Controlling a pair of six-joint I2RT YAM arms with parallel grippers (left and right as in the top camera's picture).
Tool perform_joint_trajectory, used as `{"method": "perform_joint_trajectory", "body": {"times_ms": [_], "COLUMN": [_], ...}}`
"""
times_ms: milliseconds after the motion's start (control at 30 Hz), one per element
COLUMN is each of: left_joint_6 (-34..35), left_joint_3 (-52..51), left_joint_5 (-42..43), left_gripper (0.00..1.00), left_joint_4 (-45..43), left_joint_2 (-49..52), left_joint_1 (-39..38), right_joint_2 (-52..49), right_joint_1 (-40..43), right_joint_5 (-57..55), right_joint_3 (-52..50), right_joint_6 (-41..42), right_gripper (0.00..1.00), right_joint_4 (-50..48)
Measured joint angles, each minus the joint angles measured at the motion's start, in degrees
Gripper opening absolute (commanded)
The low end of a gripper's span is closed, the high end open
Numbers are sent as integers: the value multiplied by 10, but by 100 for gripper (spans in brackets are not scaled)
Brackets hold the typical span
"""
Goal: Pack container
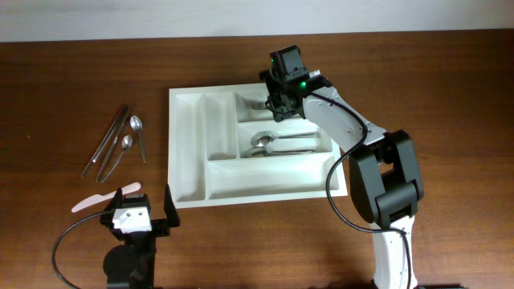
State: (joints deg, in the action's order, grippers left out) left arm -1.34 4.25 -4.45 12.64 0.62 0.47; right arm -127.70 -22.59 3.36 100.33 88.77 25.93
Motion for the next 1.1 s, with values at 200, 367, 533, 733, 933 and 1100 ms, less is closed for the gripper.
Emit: {"method": "perform_joint_trajectory", "body": {"times_ms": [200, 367, 533, 733, 933, 1100], "left_joint_6": [0, 0, 0, 0, 0, 0], "left_joint_3": [0, 0, 0, 0, 0, 0], "left_joint_5": [0, 0, 0, 0, 0, 0], "left_gripper": [99, 99, 99, 99, 99, 99], "left_joint_4": [0, 0, 0, 0, 0, 0], "left_joint_2": [0, 0, 0, 0, 0, 0], "left_joint_1": [0, 0, 0, 0, 0, 0], "right_joint_2": [0, 0, 0, 0, 0, 0], "right_joint_1": [0, 3, 19, 70, 145, 217], "right_joint_5": [13, 9, -38, -166, -332, -358], "right_joint_3": [7, 57, 120, 161, 163, 163], "right_joint_6": [-85, -222, -419, -678, -817, -861], "right_gripper": [99, 99, 99, 99, 99, 99], "right_joint_4": [-14, 3, 81, 157, 178, 195]}}
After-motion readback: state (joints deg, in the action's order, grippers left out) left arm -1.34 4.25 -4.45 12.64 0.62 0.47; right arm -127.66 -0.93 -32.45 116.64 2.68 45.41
